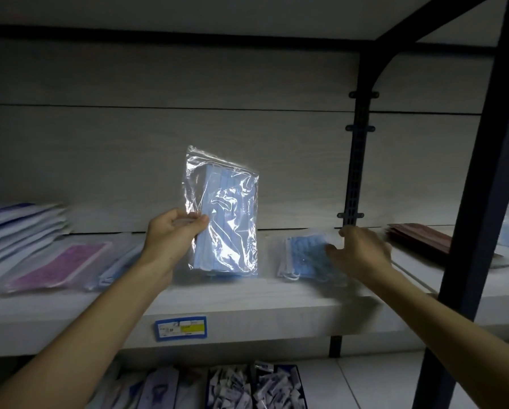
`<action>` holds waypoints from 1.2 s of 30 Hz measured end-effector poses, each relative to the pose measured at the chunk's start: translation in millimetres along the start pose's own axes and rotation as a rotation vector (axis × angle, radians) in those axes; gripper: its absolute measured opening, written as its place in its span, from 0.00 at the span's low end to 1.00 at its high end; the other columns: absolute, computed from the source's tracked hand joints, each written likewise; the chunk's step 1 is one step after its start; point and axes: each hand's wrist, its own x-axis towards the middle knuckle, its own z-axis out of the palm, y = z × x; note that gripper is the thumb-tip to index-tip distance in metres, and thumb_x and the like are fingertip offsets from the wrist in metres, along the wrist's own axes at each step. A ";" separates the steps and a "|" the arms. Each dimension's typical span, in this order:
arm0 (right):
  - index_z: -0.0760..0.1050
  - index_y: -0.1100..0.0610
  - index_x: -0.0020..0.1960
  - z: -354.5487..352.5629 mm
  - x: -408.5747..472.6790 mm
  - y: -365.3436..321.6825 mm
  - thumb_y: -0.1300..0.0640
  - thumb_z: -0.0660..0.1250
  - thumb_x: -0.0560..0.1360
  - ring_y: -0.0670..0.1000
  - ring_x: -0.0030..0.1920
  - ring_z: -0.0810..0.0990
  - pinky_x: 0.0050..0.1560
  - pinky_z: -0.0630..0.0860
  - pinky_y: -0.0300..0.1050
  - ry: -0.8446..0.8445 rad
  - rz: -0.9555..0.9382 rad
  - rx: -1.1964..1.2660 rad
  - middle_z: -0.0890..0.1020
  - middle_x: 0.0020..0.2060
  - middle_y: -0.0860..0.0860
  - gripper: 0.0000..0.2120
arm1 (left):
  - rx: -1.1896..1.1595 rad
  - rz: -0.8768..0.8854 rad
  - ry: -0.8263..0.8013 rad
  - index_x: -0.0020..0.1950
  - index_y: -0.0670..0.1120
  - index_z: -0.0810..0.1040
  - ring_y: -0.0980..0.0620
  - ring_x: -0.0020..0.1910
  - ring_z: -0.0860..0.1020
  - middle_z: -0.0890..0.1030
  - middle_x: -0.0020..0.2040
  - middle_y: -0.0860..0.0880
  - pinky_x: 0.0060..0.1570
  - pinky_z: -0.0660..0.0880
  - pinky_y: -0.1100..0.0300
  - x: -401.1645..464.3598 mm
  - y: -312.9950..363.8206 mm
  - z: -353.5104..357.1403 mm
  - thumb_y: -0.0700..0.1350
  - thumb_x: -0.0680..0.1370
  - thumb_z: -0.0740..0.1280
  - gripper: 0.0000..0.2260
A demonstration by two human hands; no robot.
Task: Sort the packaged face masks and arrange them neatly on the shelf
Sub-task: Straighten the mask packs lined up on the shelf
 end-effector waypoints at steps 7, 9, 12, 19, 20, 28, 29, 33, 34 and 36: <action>0.76 0.55 0.61 5.3 0.9 -15.0 0.48 0.64 0.76 0.58 0.53 0.78 0.55 0.76 0.53 0.140 -0.183 0.027 0.82 0.52 0.55 0.17 | -0.003 -0.027 -0.025 0.45 0.43 0.78 0.49 0.45 0.80 0.83 0.44 0.46 0.52 0.76 0.54 4.6 -3.8 -5.5 0.41 0.73 0.74 0.06; 0.76 0.54 0.62 6.6 2.3 -23.2 0.48 0.65 0.76 0.58 0.54 0.78 0.55 0.76 0.54 0.162 -0.243 0.039 0.82 0.53 0.55 0.17 | 0.009 -0.029 -0.019 0.44 0.44 0.78 0.48 0.46 0.80 0.83 0.44 0.46 0.54 0.76 0.54 5.5 -5.7 -6.2 0.41 0.73 0.74 0.05; 0.77 0.53 0.62 7.8 6.1 -36.3 0.49 0.65 0.76 0.58 0.55 0.78 0.57 0.75 0.55 0.165 -0.297 0.077 0.83 0.53 0.54 0.16 | 0.033 -0.031 -0.020 0.45 0.43 0.78 0.50 0.44 0.79 0.82 0.43 0.47 0.50 0.75 0.58 6.8 -7.6 -4.2 0.41 0.73 0.73 0.05; 0.77 0.52 0.61 13.5 14.3 -53.9 0.49 0.65 0.76 0.57 0.55 0.78 0.56 0.74 0.52 0.169 -0.354 0.110 0.83 0.51 0.53 0.15 | 0.099 -0.056 -0.004 0.45 0.40 0.78 0.50 0.40 0.77 0.81 0.41 0.46 0.44 0.74 0.60 13.1 -10.6 11.3 0.39 0.73 0.73 0.05; 0.77 0.52 0.61 14.0 15.4 -54.3 0.49 0.65 0.76 0.57 0.55 0.78 0.56 0.73 0.51 0.168 -0.360 0.111 0.83 0.51 0.53 0.15 | 0.116 -0.051 -0.002 0.42 0.42 0.78 0.51 0.39 0.77 0.80 0.41 0.47 0.41 0.74 0.61 13.8 -11.5 13.7 0.39 0.73 0.72 0.04; 0.76 0.53 0.62 9.8 24.7 -53.8 0.50 0.63 0.78 0.57 0.57 0.77 0.56 0.72 0.50 0.172 -0.407 0.111 0.83 0.52 0.52 0.15 | 0.387 0.005 -0.019 0.41 0.42 0.79 0.50 0.41 0.79 0.81 0.40 0.51 0.43 0.72 0.63 30.8 -28.6 17.2 0.40 0.71 0.74 0.05; 0.76 0.52 0.62 9.1 26.3 -54.2 0.50 0.63 0.78 0.57 0.56 0.77 0.56 0.71 0.50 0.175 -0.412 0.112 0.83 0.51 0.52 0.15 | 0.442 0.017 -0.025 0.37 0.45 0.78 0.48 0.44 0.80 0.82 0.42 0.50 0.45 0.73 0.61 32.1 -29.4 17.6 0.41 0.70 0.75 0.07; 0.76 0.53 0.62 10.4 31.3 -56.6 0.50 0.63 0.78 0.57 0.56 0.77 0.55 0.70 0.50 0.166 -0.431 0.124 0.83 0.50 0.51 0.15 | 0.786 0.036 -0.026 0.39 0.49 0.75 0.47 0.51 0.79 0.81 0.47 0.50 0.46 0.71 0.60 35.0 -30.2 18.5 0.50 0.70 0.75 0.10; 0.76 0.53 0.62 11.7 31.7 -57.2 0.50 0.62 0.78 0.57 0.56 0.77 0.55 0.70 0.50 0.162 -0.433 0.127 0.83 0.50 0.51 0.15 | 0.888 0.050 -0.032 0.43 0.50 0.75 0.47 0.53 0.78 0.80 0.49 0.50 0.46 0.70 0.60 35.5 -29.7 17.3 0.53 0.70 0.74 0.11; 0.76 0.53 0.62 14.3 31.1 -57.5 0.50 0.62 0.78 0.56 0.57 0.76 0.55 0.70 0.50 0.147 -0.436 0.126 0.83 0.51 0.51 0.15 | 1.083 0.084 -0.028 0.53 0.50 0.76 0.46 0.57 0.76 0.80 0.55 0.48 0.49 0.70 0.59 34.8 -28.9 14.4 0.59 0.71 0.71 0.17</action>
